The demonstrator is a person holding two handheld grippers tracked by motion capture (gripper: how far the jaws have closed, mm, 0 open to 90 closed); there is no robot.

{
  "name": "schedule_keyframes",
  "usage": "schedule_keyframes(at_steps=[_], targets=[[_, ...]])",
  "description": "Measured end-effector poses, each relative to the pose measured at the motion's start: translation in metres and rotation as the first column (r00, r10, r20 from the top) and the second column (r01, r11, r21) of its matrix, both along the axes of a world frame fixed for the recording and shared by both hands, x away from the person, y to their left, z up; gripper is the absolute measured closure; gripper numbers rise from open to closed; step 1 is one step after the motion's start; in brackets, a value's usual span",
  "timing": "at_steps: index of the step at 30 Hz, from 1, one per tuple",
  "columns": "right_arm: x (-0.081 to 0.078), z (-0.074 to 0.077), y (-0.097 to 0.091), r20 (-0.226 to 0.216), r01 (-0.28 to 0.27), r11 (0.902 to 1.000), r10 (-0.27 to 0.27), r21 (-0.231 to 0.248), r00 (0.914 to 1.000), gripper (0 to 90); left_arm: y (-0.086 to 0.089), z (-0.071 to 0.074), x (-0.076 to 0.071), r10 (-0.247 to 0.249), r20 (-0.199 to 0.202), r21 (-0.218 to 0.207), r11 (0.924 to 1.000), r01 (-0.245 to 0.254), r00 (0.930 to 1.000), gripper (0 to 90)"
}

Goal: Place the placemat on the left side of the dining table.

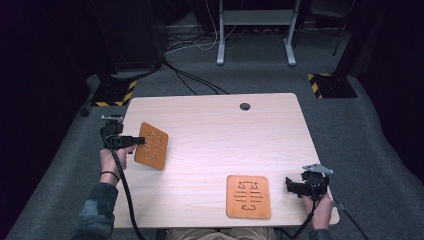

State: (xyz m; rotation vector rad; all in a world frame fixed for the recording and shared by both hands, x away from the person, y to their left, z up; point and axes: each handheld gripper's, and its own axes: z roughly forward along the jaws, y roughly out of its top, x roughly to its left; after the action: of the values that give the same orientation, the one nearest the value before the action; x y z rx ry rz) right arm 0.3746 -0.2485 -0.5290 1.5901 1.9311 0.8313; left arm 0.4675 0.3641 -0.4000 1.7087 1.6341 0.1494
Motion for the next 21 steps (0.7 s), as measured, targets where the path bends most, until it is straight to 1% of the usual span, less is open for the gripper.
schedule_keyframes(at_steps=[2, 3, 4, 7, 9, 10, 13, 15, 16, 18, 20, 21], targets=[[0.0, 0.0, 0.0, 0.0, 0.0, 1.0, 0.0, 0.0, 1.0, 3.9, 0.002, -0.002, 0.002, -0.001, -0.011, 0.023, 0.9997, 0.001, 0.9999, 86.1], [0.0, 0.0, 0.0, 0.0, 0.0, 1.0, 0.0, 0.0, 1.0, 3.9, 0.003, -0.003, 0.003, 0.003, -0.009, 0.026, 0.9997, -0.003, 1.0, 86.1], [0.0, 0.0, 0.0, 0.0, 0.0, 1.0, 0.0, 0.0, 1.0, 3.9, 0.004, -0.003, 0.004, 0.014, -0.021, 0.008, 0.9999, -0.014, 0.9997, 86.1], [0.0, 0.0, 0.0, 0.0, 0.0, 1.0, 0.0, 0.0, 1.0, 3.9, 0.007, -0.005, 0.007, 0.015, -0.017, 0.014, 0.9998, -0.014, 0.9997, 85.9], [0.0, 0.0, 0.0, 0.0, 0.001, 1.0, -0.001, 0.0, 1.0, 4.0, 0.008, -0.006, 0.009, 0.031, -0.024, 0.02, 0.9993, -0.03, 0.9992, 85.2], [0.0, 0.0, 0.0, 0.0, 0.001, 1.0, -0.001, 0.0, 1.0, 3.9, 0.009, -0.007, 0.01, 0.027, -0.03, 0.027, 0.9993, -0.026, 0.9992, 84.9], [0.0, 0.0, 0.0, 0.0, 0.001, 1.0, -0.001, 0.0, 1.0, 3.9, 0.01, -0.009, 0.014, 0.037, -0.036, 0.048, 0.9982, -0.035, 0.9987, 83.7], [0.0, 0.0, 0.0, 0.0, 0.001, 1.0, -0.001, 0.0, 1.0, 3.9, 0.011, -0.01, 0.018, 0.035, -0.046, 0.085, 0.9959, -0.031, 0.9983, 81.9], [0.0, 0.0, 0.0, 0.0, 0.001, 1.0, -0.001, 0.0, 1.0, 3.9, 0.011, -0.01, 0.02, 0.034, -0.045, 0.09, 0.9955, -0.029, 0.9984, 81.4], [0.0, 0.0, 0.0, 0.0, 0.001, 1.0, -0.001, 0.0, 1.0, 3.9, 0.011, -0.012, 0.023, 0.046, -0.057, 0.086, 0.9954, -0.041, 0.9973, 81.1], [0.0, 0.0, 0.0, 0.0, 0.001, 1.0, -0.001, 0.0, 1.0, 3.9, 0.013, -0.013, 0.026, 0.027, -0.053, 0.095, 0.9952, -0.022, 0.9982, 80.9], [0.0, 0.0, 0.0, 0.0, 0.001, 1.0, -0.001, 0.0, 1.0, 3.9, 0.012, -0.014, 0.027, 0.038, -0.051, 0.099, 0.9945, -0.033, 0.9979, 80.7]])
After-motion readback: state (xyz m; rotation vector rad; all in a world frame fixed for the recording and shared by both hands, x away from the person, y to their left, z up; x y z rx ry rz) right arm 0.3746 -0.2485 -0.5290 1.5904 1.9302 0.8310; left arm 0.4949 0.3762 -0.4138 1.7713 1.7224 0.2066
